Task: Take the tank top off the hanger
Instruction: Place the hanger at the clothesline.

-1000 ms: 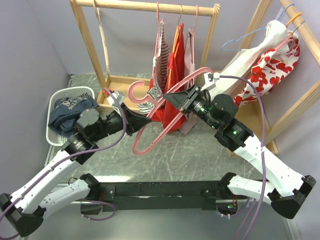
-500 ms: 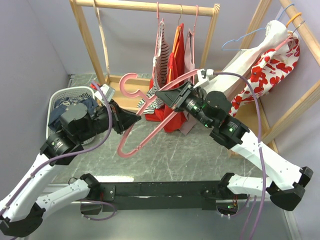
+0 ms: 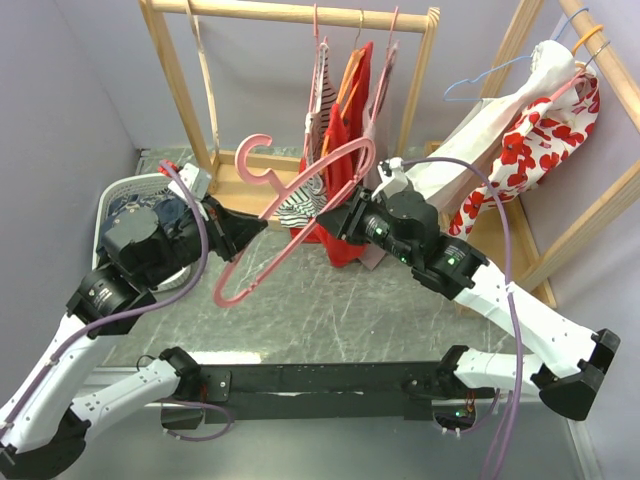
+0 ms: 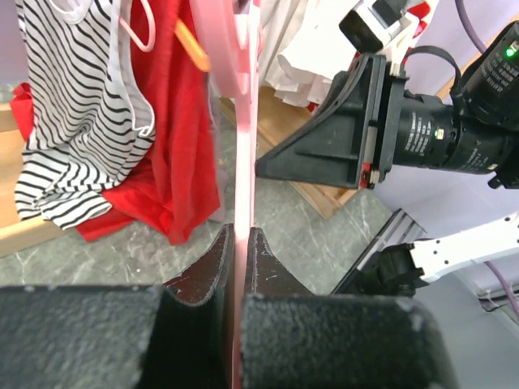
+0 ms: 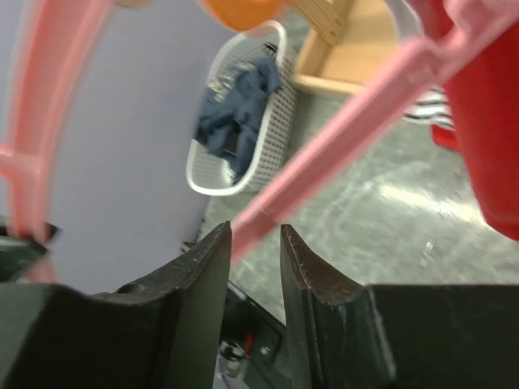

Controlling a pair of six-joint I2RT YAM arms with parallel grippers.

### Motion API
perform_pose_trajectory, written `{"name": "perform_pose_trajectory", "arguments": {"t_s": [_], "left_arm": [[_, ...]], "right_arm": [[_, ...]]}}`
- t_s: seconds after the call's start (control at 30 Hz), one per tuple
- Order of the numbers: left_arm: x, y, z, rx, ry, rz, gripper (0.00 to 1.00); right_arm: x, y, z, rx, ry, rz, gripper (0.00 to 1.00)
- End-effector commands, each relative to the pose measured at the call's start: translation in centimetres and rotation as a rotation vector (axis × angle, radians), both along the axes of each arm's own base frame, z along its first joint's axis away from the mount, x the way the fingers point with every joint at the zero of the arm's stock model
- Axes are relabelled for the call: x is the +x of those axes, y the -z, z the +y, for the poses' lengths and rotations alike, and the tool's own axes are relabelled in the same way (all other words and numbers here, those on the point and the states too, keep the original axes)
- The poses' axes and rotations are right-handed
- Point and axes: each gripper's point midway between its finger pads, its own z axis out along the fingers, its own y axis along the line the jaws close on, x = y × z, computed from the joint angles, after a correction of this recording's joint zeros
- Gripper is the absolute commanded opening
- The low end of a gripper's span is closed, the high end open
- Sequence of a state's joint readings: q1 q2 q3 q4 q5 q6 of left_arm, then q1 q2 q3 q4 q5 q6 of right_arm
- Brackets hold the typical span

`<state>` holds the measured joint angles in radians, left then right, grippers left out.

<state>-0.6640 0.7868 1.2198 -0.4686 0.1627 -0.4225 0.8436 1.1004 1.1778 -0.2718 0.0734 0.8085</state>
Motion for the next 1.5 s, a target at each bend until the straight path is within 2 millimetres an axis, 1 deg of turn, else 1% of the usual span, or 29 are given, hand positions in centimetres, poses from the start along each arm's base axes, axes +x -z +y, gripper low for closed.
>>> {"name": "perform_pose_trajectory", "arguments": {"t_s": [0.0, 0.03, 0.07, 0.1, 0.13, 0.17, 0.2, 0.23, 0.3, 0.37, 0.53, 0.63, 0.7, 0.77, 0.83, 0.87, 0.93, 1.0, 1.03, 1.07, 1.13, 1.17, 1.2, 1.23, 1.27, 1.3, 1.37, 1.4, 1.47], "left_arm": [[0.7, -5.1, 0.4, -0.086, -0.034, -0.138, 0.01], [0.8, -4.8, 0.4, -0.069, -0.037, -0.122, 0.01], [0.7, -5.6, 0.7, -0.063, -0.044, -0.126, 0.01], [1.0, -3.7, 0.7, 0.012, -0.048, -0.066, 0.01], [0.9, -3.6, 0.9, 0.034, -0.05, -0.055, 0.01], [0.4, -4.3, 1.2, 0.04, -0.045, -0.06, 0.01], [-0.1, -3.5, 1.3, 0.077, -0.028, -0.029, 0.01], [-1.0, -4.1, 1.4, 0.084, 0.002, -0.036, 0.01], [-1.9, -3.7, 1.9, 0.113, 0.017, -0.027, 0.01], [-2.6, -4.3, 2.5, 0.098, 0.012, -0.052, 0.01], [-6.1, -6.3, 4.4, 0.004, 0.044, -0.173, 0.01], [-6.6, -7.1, 6.0, -0.023, -0.019, -0.193, 0.01], [-5.7, -7.4, 8.0, -0.038, -0.145, -0.181, 0.01], [-5.8, -7.8, 8.7, -0.035, -0.176, -0.187, 0.01], [-4.6, -8.5, 10.5, -0.037, -0.298, -0.177, 0.01], [-3.4, -7.7, 10.4, 0.003, -0.331, -0.137, 0.01], [-2.3, -8.2, 10.8, 0.029, -0.382, -0.128, 0.01], [-0.1, -7.1, 9.7, 0.113, -0.398, -0.082, 0.01], [0.4, -7.9, 9.7, 0.116, -0.415, -0.085, 0.01], [2.1, -7.1, 8.4, 0.169, -0.407, -0.058, 0.01], [3.2, -7.5, 7.6, 0.202, -0.4, -0.044, 0.01], [5.1, -6.2, 6.2, 0.266, -0.392, -0.006, 0.01], [5.7, -7.2, 6.0, 0.266, -0.404, -0.011, 0.01], [6.5, -6.1, 6.0, 0.313, -0.429, 0.036, 0.01], [8.4, -4.6, 4.7, 0.364, -0.425, 0.079, 0.01], [9.0, -5.5, 4.9, 0.358, -0.448, 0.076, 0.01], [11.1, -3.6, 4.3, 0.422, -0.467, 0.139, 0.01], [11.7, -4.6, 5.0, 0.409, -0.501, 0.135, 0.01], [13.3, -4.1, 4.6, 0.418, -0.498, 0.149, 0.01]], "right_arm": [[0.2, 0.3, -1.5, -0.058, 0.041, -0.029, 0.39], [0.1, 0.0, -1.5, -0.054, 0.033, -0.038, 0.4], [0.0, -0.4, -1.6, -0.044, 0.031, -0.052, 0.4], [0.0, -0.8, -1.7, -0.038, 0.029, -0.064, 0.4], [-0.1, -1.0, -1.8, -0.034, 0.033, -0.073, 0.41], [-0.1, -1.0, -1.9, -0.035, 0.037, -0.078, 0.41], [-0.1, -1.3, -2.2, -0.038, 0.044, -0.092, 0.41], [0.1, -1.3, -2.5, -0.043, 0.055, -0.096, 0.42], [0.3, -1.3, -3.2, -0.063, 0.086, -0.114, 0.42], [0.7, -1.3, -3.9, -0.077, 0.121, -0.125, 0.43], [0.9, -1.8, -4.4, -0.085, 0.144, -0.153, 0.45], [0.9, -2.0, -4.2, -0.075, 0.139, -0.159, 0.45], [0.9, -2.1, -4.1, -0.07, 0.131, -0.159, 0.45], [1.0, -2.1, -3.8, -0.072, 0.126, -0.161, 0.45], [1.0, -2.2, -3.7, -0.074, 0.121, -0.159, 0.45], [1.0, -2.2, -3.6, -0.073, 0.119, -0.162, 0.45], [1.0, -2.4, -3.6, -0.069, 0.118, -0.169, 0.45], [0.9, -2.4, -3.7, -0.07, 0.116, -0.173, 0.45], [1.0, -2.3, -3.7, -0.073, 0.12, -0.174, 0.45], [1.0, -2.4, -3.8, -0.072, 0.12, -0.178, 0.45], [0.9, -2.3, -3.9, -0.075, 0.122, -0.178, 0.45], [0.9, -2.4, -4.1, -0.074, 0.127, -0.182, 0.45], [0.9, -2.3, -4.2, -0.075, 0.131, -0.182, 0.45], [0.9, -2.3, -4.4, -0.074, 0.134, -0.185, 0.45], [0.9, -2.4, -4.6, -0.074, 0.14, -0.189, 0.46], [0.8, -2.5, -4.7, -0.072, 0.142, -0.191, 0.46], [0.8, -2.4, -5.1, -0.073, 0.15, -0.195, 0.47], [0.8, -2.4, -5.3, -0.073, 0.156, -0.197, 0.47], [0.9, -2.2, -5.7, -0.078, 0.164, -0.196, 0.47]]}}
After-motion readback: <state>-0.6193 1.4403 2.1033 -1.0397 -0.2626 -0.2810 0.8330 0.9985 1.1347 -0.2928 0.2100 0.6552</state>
